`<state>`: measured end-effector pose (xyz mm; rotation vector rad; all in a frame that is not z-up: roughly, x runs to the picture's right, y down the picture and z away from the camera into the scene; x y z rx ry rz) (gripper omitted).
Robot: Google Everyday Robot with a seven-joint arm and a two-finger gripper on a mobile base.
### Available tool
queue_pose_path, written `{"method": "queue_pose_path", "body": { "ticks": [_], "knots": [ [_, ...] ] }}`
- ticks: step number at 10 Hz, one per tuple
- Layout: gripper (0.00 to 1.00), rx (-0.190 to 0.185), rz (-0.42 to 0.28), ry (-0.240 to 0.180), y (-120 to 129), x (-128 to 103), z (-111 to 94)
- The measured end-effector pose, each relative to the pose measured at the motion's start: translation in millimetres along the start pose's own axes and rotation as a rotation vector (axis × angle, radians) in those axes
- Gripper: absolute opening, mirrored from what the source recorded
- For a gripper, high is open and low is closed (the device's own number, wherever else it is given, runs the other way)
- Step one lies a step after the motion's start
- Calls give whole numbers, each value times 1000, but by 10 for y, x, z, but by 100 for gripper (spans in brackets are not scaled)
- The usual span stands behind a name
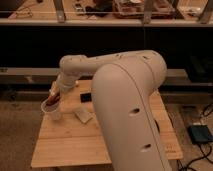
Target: Place the pepper in the ceramic cup
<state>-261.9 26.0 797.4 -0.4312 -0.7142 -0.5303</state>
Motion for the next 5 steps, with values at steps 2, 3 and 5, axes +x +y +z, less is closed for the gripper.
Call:
{"method": "queue_pose_path", "body": {
  "ticks": [2,3,5],
  "knots": [
    [2,-6,-6,6,-13,-42,35],
    [2,-7,-8,7,-25,-51,35],
    [2,-8,-10,5,-43,-79,40]
  ]
}}
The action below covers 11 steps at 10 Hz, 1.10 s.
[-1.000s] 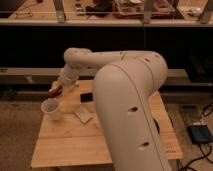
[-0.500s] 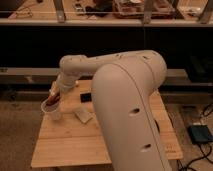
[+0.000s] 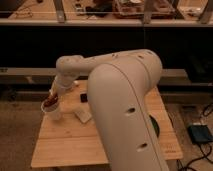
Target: Place the pepper in the ceramic cup
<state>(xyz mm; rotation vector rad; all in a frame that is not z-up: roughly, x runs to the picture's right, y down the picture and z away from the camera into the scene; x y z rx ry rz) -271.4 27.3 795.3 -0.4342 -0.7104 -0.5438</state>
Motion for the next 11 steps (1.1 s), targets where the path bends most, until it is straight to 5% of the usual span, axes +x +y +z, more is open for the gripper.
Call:
{"method": "queue_pose_path", "body": {
  "ticks": [4,11],
  "knots": [
    [4,-10,-36,-30,-33,-135,38],
    [71,-32,-39,-18,-33,-56,20]
  ]
}}
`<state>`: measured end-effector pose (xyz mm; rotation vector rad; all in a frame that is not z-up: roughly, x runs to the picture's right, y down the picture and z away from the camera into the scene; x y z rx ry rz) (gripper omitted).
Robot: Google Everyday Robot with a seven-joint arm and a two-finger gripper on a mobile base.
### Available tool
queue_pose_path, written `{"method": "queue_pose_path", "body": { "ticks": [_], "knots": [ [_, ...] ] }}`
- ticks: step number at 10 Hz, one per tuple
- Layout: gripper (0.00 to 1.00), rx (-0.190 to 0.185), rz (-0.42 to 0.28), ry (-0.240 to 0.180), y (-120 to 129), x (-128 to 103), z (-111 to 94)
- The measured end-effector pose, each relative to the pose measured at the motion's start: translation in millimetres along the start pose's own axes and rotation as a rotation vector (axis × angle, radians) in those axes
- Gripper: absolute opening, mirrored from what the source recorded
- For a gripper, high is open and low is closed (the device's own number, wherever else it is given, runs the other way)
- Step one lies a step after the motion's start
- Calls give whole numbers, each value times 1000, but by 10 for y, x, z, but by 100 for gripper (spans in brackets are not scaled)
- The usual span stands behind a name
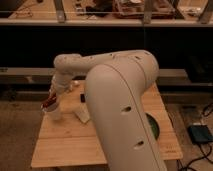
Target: Place the pepper in the ceramic cup
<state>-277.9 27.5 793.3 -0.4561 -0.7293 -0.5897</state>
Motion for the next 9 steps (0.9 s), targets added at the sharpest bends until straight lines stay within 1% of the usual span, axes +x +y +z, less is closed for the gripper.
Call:
{"method": "queue_pose_path", "body": {
  "ticks": [1,2,7,8,9],
  "knots": [
    [74,-1,-1,1,-5,2,-8],
    [75,-1,-3,4,-12,6,-26],
    [75,-6,-2,13,-17,21,-59],
    [75,-3,-4,13,-23,13,-66],
    [75,10,-10,14,-38,23,-91]
  ]
}}
